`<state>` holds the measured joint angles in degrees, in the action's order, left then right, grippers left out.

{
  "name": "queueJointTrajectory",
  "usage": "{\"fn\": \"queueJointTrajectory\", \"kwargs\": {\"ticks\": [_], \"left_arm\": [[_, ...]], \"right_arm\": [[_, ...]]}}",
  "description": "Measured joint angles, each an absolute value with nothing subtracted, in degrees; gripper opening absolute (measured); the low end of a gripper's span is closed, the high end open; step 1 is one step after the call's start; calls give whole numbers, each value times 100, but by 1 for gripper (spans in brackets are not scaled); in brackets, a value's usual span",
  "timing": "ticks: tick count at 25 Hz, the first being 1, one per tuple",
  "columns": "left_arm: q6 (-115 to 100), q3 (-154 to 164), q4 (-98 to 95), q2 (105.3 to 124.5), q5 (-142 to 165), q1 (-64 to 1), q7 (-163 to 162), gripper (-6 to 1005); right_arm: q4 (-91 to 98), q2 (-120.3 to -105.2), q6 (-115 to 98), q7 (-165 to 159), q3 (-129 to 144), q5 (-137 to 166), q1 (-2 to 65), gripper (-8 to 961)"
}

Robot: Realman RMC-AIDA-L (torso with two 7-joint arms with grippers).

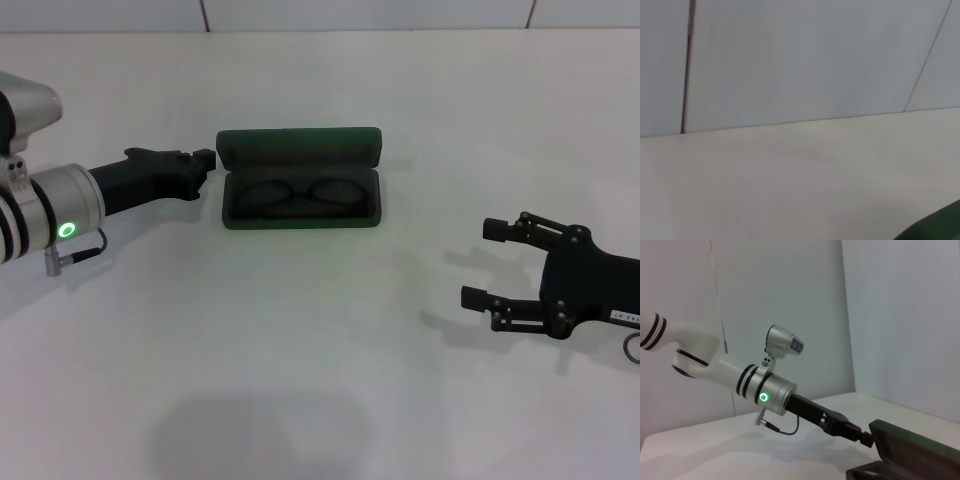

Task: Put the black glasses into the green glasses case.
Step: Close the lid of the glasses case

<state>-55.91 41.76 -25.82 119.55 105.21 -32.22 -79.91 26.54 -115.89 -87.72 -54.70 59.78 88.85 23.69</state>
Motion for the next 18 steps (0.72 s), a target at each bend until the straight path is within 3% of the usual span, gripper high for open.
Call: {"fn": "queueJointTrajectory", "kwargs": {"ticks": [7,14,18], "left_arm": [[-5606,4171,-2617,11930,10512,-3107,-8069,-1],[-6596,4169,-2990,11694,10514,-2919,-9597,-1],[-6766,4208,-3751,11822,10611,-2853,-10542,-1]], "right_arm": [[2654,-11591,-8764,-5470,6012,8848,2383,872],[2654,-11585,-8721,-5468,5967,8842,2373,872],[2654,-11576,-8688,-5467,5960,8836,2369,872]]}}
